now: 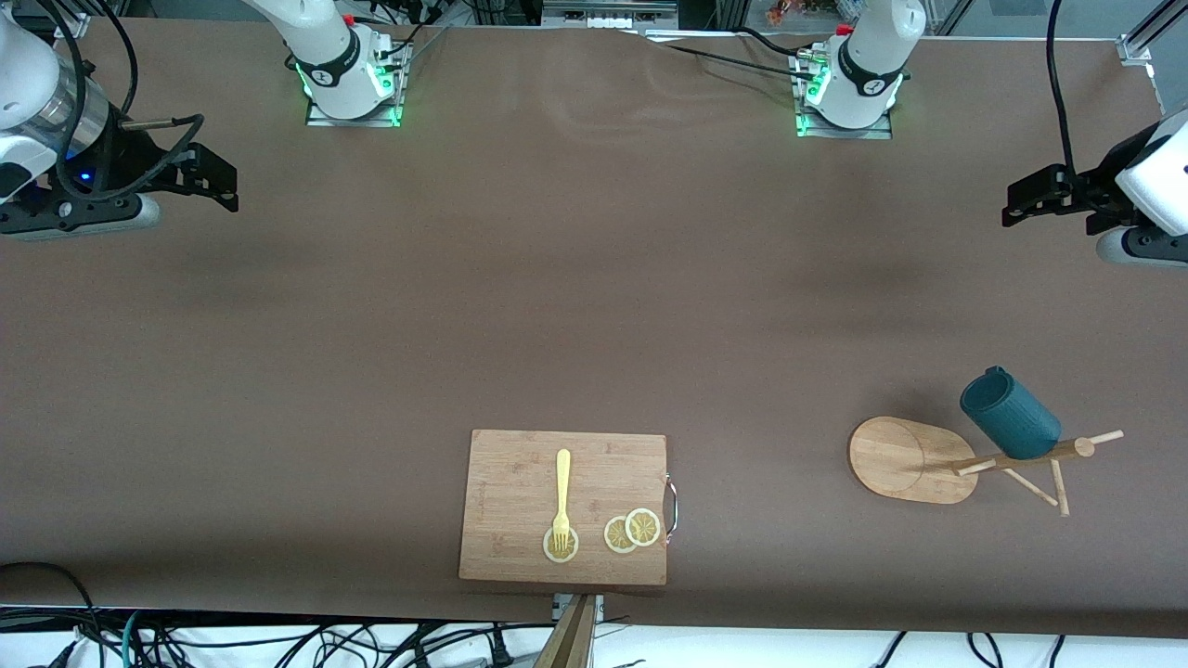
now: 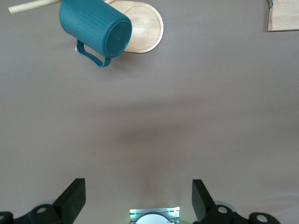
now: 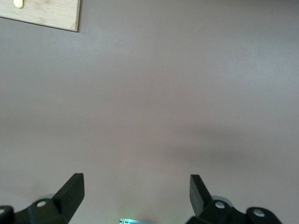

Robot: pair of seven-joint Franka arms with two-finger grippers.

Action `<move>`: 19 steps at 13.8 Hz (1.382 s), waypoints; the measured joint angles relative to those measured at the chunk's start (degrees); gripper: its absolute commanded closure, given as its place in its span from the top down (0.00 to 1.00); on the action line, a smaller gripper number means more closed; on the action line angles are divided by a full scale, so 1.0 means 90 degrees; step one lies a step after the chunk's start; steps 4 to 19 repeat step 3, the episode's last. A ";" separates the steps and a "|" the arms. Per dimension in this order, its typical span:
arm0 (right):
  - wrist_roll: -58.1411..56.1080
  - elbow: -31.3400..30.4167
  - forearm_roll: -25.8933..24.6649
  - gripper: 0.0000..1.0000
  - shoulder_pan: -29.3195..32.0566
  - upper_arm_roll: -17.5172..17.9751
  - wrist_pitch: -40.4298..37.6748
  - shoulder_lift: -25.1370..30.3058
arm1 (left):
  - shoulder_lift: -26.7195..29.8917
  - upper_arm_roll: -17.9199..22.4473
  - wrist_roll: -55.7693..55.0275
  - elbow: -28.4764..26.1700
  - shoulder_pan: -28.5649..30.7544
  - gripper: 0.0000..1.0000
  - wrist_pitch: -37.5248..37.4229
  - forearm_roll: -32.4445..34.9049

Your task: Pass cup and hang on rack

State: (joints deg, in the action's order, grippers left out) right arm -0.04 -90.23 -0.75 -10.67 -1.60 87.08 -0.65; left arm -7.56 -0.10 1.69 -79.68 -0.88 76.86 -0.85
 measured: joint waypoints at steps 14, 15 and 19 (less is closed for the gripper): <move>0.0000 0.0000 0.0000 1.00 0.0000 0.0032 0.0016 0.0000 | -0.0054 -0.0001 -0.0031 -0.0001 0.0031 1.00 0.0000 0.0000; 0.0000 0.0000 0.0000 1.00 0.0000 0.0032 0.0016 0.0000 | -0.0054 -0.0001 -0.0031 -0.0001 0.0031 1.00 0.0000 0.0000; 0.0000 0.0000 0.0000 1.00 0.0000 0.0032 0.0016 0.0000 | -0.0054 -0.0001 -0.0031 -0.0001 0.0031 1.00 0.0000 0.0000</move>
